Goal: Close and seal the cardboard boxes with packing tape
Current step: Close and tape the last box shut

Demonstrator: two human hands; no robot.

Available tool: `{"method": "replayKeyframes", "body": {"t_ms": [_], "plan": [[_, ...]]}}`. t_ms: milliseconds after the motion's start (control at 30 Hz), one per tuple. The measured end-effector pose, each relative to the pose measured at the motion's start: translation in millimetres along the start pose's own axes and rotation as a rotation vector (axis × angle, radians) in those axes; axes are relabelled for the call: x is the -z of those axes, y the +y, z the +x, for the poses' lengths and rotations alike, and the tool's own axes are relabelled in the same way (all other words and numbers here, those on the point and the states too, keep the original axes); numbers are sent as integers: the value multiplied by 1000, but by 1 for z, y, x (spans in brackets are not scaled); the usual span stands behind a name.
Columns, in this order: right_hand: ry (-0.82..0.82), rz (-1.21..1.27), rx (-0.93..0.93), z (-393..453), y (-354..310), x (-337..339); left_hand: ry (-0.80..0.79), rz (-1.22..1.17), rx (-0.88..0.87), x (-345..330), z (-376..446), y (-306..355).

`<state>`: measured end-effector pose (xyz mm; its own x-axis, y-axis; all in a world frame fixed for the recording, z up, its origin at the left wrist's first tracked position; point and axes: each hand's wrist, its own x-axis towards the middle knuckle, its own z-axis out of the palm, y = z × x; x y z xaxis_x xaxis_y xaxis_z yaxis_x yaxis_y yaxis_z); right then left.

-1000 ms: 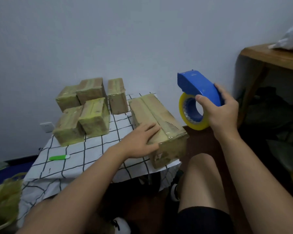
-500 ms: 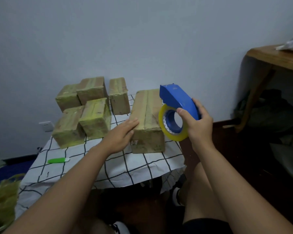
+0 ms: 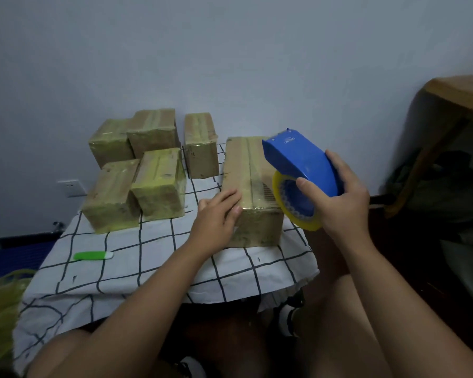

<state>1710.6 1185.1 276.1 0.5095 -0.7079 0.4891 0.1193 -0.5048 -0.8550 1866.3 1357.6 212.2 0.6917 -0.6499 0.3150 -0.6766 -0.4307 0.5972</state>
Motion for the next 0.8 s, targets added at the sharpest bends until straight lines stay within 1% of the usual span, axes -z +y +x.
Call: {"method": "replayKeyframes", "body": {"t_ms": [167, 300, 367, 400, 433, 500, 567, 600, 667, 733, 800], "plan": [[-9, 19, -25, 2, -1, 0, -44, -175, 75, 4, -3, 3], [-27, 56, -46, 0, -6, 1, -88, -219, 132, 4, -5, 10], [-46, 102, -55, 0, -8, 5, -134, -260, 193, 11, -3, 12], [-66, 136, -65, 0, -9, 8, -146, -317, 232, 17, -1, 15], [-95, 175, -77, -1, -11, 11, -130, -384, 261, 24, 1, 21], [-172, 249, -99, -4, -16, 16, -17, -482, 291, 40, 4, 39], [-245, 312, -122, -7, -19, 17, 84, -609, 391, 57, 6, 61], [-277, 345, -134, -9, -20, 18, 67, -698, 454, 65, 6, 70], [-338, 407, -154, -12, -22, 17, -79, -835, 544, 77, 1, 82], [-383, 447, -162, -16, -24, 16, -200, -888, 557, 84, -7, 87], [-406, 476, -166, -20, -26, 14, -217, -922, 532, 90, -13, 87]]}}
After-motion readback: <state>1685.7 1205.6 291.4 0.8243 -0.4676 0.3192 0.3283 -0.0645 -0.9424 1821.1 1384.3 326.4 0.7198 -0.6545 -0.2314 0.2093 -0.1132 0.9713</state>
